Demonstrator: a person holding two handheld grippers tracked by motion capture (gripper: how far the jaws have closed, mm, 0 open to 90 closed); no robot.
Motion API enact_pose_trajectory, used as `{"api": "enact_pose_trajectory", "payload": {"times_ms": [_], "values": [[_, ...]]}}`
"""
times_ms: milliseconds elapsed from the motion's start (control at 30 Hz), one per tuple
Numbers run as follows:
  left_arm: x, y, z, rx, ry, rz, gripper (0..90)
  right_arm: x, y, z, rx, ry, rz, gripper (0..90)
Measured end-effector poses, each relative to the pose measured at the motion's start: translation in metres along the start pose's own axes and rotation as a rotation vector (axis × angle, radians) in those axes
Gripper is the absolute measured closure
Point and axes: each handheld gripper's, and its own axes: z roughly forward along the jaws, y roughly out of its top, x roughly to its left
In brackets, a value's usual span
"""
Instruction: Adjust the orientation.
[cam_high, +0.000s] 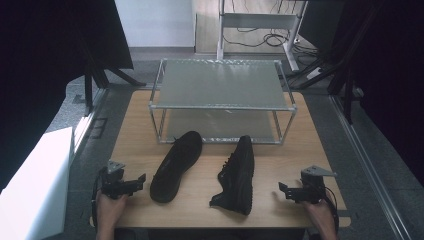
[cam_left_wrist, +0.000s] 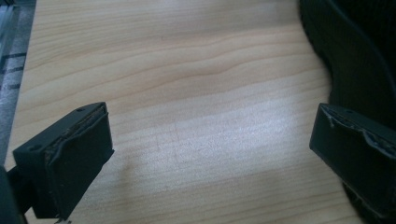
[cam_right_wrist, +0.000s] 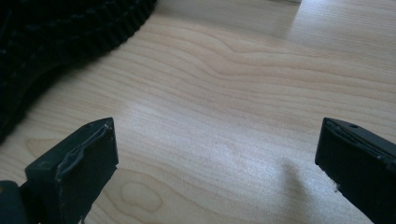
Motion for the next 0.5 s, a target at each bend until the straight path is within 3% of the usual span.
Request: {"api": "enact_pose_trajectory", "payload": {"times_ms": [233,300,500], "values": [[0.0000,0.0009,-0.0019,-0.027,0.013,0.002,0.0,-0.0006,0.0001,-0.0001,-0.012,0.005,0.011,0.0],[0.0012,0.0021,-0.0041,-0.033,0.010,-0.019,0.0,0.0002,0.0001,0.0005,-0.005,0.002,0.001,0.0],[0.0003,0.0039,-0.0057,-0.001,0.021,-0.026,0.0,0.0010,0.0007,0.0016,0.006,0.005,-0.013,0.0]]}}
